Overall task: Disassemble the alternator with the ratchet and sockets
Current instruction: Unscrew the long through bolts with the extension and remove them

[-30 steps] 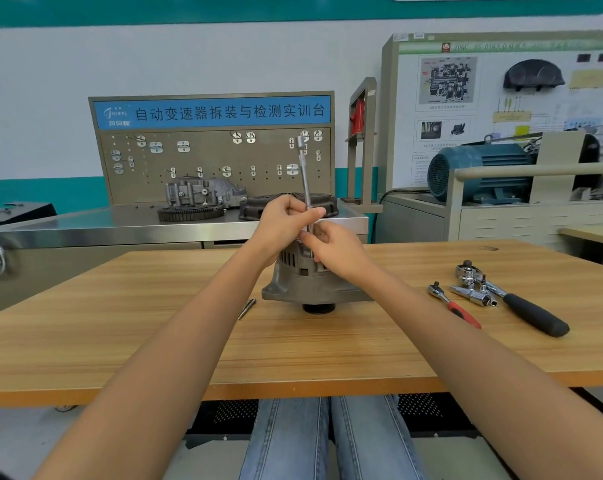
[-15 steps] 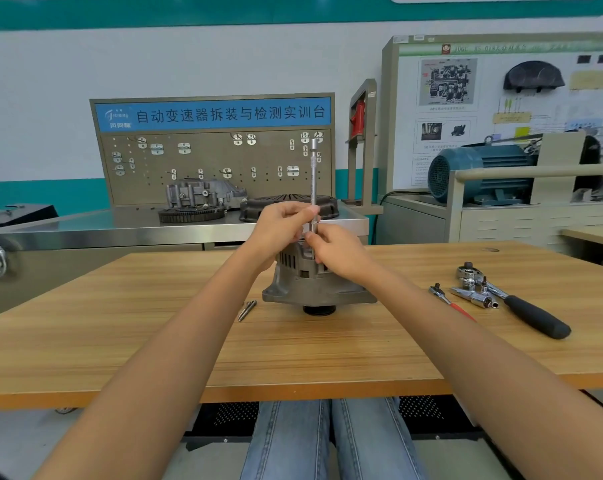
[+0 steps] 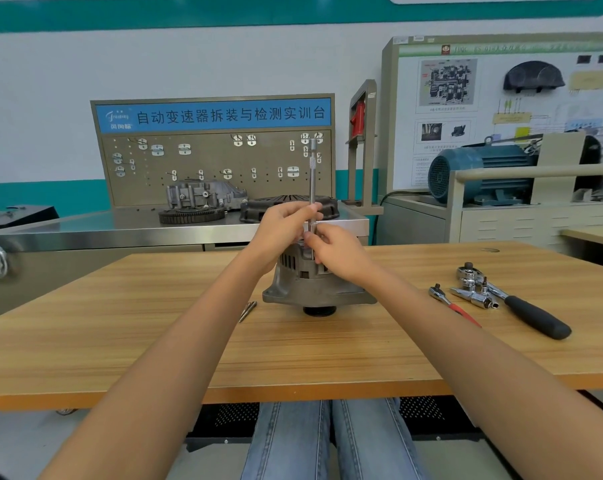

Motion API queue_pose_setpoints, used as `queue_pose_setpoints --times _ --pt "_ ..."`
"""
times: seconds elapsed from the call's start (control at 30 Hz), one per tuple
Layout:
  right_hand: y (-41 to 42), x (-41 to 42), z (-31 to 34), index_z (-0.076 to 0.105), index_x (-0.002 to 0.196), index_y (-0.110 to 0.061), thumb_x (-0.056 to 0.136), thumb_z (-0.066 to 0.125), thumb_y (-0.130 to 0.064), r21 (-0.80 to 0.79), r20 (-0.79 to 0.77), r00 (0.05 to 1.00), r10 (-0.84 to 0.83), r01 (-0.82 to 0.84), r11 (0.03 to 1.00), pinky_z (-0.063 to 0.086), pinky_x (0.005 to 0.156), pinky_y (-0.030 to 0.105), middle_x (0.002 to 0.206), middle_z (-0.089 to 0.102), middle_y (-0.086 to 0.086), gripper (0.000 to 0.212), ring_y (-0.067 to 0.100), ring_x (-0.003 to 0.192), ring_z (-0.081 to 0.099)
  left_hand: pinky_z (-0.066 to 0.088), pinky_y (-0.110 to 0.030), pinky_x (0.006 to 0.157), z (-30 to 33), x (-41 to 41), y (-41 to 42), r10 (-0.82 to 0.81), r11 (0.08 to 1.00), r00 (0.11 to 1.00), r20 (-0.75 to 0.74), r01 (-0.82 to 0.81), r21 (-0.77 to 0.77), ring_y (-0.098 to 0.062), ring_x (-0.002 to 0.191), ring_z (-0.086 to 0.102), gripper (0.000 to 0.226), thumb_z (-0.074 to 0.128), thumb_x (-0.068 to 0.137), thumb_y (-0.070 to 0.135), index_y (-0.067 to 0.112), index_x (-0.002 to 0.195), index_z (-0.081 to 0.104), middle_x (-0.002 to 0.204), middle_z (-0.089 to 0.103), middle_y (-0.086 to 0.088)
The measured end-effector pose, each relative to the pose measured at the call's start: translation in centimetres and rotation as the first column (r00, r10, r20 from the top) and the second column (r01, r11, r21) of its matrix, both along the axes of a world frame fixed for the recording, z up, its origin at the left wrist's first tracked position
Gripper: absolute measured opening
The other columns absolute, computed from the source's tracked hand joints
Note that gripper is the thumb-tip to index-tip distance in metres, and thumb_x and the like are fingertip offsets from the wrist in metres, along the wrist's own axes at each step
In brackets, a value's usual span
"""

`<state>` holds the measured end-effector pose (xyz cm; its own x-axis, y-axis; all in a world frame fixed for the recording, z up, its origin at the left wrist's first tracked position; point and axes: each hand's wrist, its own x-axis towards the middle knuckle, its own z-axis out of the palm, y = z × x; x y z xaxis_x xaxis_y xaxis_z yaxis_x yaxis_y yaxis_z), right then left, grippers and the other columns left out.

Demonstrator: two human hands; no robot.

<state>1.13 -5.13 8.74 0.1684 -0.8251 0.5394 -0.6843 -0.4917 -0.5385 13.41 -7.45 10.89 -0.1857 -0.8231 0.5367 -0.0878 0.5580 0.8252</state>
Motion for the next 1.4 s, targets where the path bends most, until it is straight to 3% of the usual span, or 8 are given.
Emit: queue_pose_setpoints --times 0.1,0.2,0.37,0.47,0.63,0.93,1.13,1.4 --pt "0.1 -0.1 0.1 0.053 0.08 -0.015 0.1 0.04 -0.029 0.02 0.012 1.0 0.0 -0.001 1.0 0.047 0.07 0.042 0.073 0.055 0.006 0.028 0.017 0.065 0.05 0.038 -0.006 0.048 -0.2 0.4 -0.1 -0.019 1.0 1.0 0.0 0.019 -0.016 0.009 0.048 0.05 0.015 0.056 0.096 0.019 0.02 0.1 0.07 0.094 0.07 0.007" --pt "0.1 0.0 -0.1 0.058 0.092 -0.002 0.099 0.042 -0.031 0.02 0.015 1.0 -0.011 0.011 1.0 0.049 0.072 0.045 0.074 0.056 0.008 0.034 0.022 0.068 0.052 0.039 -0.007 0.048 -0.2 0.1 -0.3 0.029 1.0 0.999 -0.028 -0.03 -0.01 0.008 0.048 0.05 0.003 0.068 0.088 0.022 0.02 0.086 0.066 0.079 0.064 0.006" --pt "-0.1 0.0 -0.2 0.057 0.086 -0.004 0.098 0.045 -0.034 -0.01 0.005 1.0 -0.016 0.016 1.0 0.05 0.072 0.046 0.074 0.057 0.011 0.034 0.035 0.076 0.06 0.039 -0.009 0.045 -0.1 -0.5 -0.6 0.125 0.992 0.992 -0.036 -0.124 0.027 0.0 0.057 0.05 0.022 0.077 0.08 0.026 0.021 0.08 0.055 0.07 0.053 0.006" --pt "-0.2 -0.1 -0.2 0.052 0.076 -0.014 0.099 0.043 -0.032 -0.013 -0.001 1.0 -0.012 0.012 1.0 0.049 0.07 0.045 0.072 0.056 0.009 0.03 0.025 0.066 0.054 0.04 -0.011 0.05 0.1 -0.5 -0.2 0.105 0.994 0.995 -0.002 -0.105 0.025 0.0 0.06 0.051 0.015 0.071 0.085 0.03 0.021 0.085 0.059 0.076 0.059 0.007" --pt "-0.2 -0.1 -0.1 0.06 0.091 -0.006 0.099 0.042 -0.03 0.019 0.01 1.0 -0.006 0.006 1.0 0.049 0.067 0.042 0.072 0.057 0.007 0.031 0.02 0.066 0.053 0.037 -0.006 0.047 0.0 0.0 0.3 0.011 1.0 1.0 0.007 -0.011 -0.005 0.01 0.049 0.052 0.012 0.058 0.094 0.027 0.025 0.091 0.07 0.091 0.069 0.009" --pt "-0.3 -0.1 -0.1 0.06 0.092 0.001 0.098 0.045 -0.032 -0.001 -0.019 1.0 -0.009 0.009 1.0 0.05 0.071 0.046 0.073 0.058 0.011 0.037 0.033 0.073 0.06 0.037 -0.009 0.045 -0.2 -1.0 -0.3 0.146 0.989 0.987 -0.062 -0.147 -0.012 0.004 0.047 0.047 0.023 0.076 0.081 0.026 0.02 0.076 0.055 0.064 0.05 0.007" --pt "-0.3 -0.1 -0.1 0.061 0.093 -0.004 0.099 0.043 -0.029 -0.003 -0.044 0.999 -0.007 0.007 1.0 0.05 0.07 0.043 0.073 0.059 0.008 0.031 0.029 0.073 0.061 0.037 -0.007 0.046 -0.1 0.0 0.2 0.012 1.0 1.0 -0.01 -0.012 -0.018 0.006 0.048 0.049 0.013 0.054 0.096 0.02 0.021 0.095 0.068 0.088 0.068 0.008" --pt "-0.9 -0.1 -0.4 0.046 0.067 -0.02 0.092 0.053 -0.027 -0.04 -0.113 0.991 -0.073 0.069 0.997 0.039 0.055 0.031 0.059 0.047 -0.003 0.027 0.012 0.055 0.045 0.038 -0.01 0.05 -0.2 -0.7 -0.2 0.138 0.99 0.99 -0.037 -0.138 -0.008 0.007 0.046 0.049 0.019 0.074 0.083 0.025 0.02 0.078 0.057 0.062 0.051 0.011"
